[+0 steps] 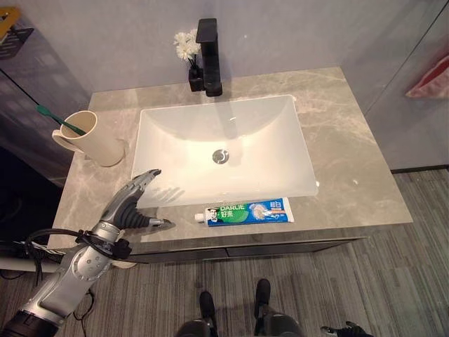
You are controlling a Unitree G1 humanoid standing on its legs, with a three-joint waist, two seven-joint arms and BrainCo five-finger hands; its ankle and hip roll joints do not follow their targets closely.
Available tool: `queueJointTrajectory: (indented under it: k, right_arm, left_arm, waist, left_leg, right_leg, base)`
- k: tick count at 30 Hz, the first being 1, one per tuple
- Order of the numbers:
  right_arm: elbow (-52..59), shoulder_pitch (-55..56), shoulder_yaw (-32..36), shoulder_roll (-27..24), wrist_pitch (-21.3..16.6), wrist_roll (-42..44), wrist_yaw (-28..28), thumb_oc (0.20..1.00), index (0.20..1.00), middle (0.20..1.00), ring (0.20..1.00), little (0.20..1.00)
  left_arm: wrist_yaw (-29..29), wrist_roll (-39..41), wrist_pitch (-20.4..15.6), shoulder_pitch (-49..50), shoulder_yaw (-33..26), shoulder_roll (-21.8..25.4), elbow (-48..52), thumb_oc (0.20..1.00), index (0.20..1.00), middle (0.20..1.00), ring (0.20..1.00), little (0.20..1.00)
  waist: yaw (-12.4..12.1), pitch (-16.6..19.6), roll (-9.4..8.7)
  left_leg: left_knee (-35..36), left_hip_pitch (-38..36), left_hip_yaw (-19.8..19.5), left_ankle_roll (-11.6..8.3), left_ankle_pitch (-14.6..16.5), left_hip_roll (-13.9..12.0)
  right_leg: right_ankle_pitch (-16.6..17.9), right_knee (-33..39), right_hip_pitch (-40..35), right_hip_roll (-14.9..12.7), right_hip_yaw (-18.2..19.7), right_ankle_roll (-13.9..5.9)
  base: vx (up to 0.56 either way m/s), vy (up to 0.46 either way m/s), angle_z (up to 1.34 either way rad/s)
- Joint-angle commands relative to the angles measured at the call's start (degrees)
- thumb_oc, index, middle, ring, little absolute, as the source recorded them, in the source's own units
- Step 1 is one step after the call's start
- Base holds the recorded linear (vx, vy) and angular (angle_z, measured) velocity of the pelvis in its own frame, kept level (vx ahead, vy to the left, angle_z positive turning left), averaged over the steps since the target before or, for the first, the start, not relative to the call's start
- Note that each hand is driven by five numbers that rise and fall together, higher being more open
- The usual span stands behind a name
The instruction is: Put brush and paste in cup on sink, flatten towel.
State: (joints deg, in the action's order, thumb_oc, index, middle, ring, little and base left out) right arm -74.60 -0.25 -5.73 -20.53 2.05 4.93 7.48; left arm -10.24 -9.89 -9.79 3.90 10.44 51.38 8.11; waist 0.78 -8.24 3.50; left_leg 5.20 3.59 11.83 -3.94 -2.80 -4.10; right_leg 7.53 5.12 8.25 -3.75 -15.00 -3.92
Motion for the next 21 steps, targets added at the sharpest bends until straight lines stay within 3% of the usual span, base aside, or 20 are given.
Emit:
queueJointTrajectory:
  k: [1,17,21]
  right_arm:
    - [-1.65,0.39,0.05,0.73,0.53,1.82,0.77,1.000,1.000,1.000,1.000,1.000]
    - [-4.79,0.60,1.55,1.31,2.13,0.69,1.18,1.000,1.000,1.000,1.000,1.000]
    - [-5.86,1.18,1.90,1.68,2.53,-0.32,1.15,1.000,1.000,1.000,1.000,1.000]
  left_arm:
    - [0.05,0.61,-2.09,-4.39,1.57,1.12,4.66,1.000,1.000,1.000,1.000,1.000]
    - [2.09,-2.10,-2.18,-7.25,9.03,-1.05,5.03,1.000,1.000,1.000,1.000,1.000]
    - [2.55,-2.38,-1.93,-6.59,10.12,-3.44,4.01,1.000,1.000,1.000,1.000,1.000]
  waist:
    - [0.62,-0.74,-1.02]
    - [3.17,-0.21,-0.18]
    - [4.05,-0.14,-0.07]
  left_leg:
    - [-0.20,2.44,-1.04,-4.58,-3.01,-2.82]
    - [-0.20,1.34,2.34,-4.88,-3.16,-4.26]
    - [-0.20,0.17,3.80,-5.02,-3.27,-4.67]
  right_leg:
    - [-6.44,-0.96,-6.90,-2.17,1.78,-5.22]
    - [-5.65,-0.12,-5.24,-1.21,5.86,-5.18]
    - [-6.00,-0.12,-5.29,-0.70,6.90,-4.93]
  base:
    - [0.00,0.000,0.00]
    - [-0.01,-0.011,-0.12]
    - [0.01,-0.039,-0.23]
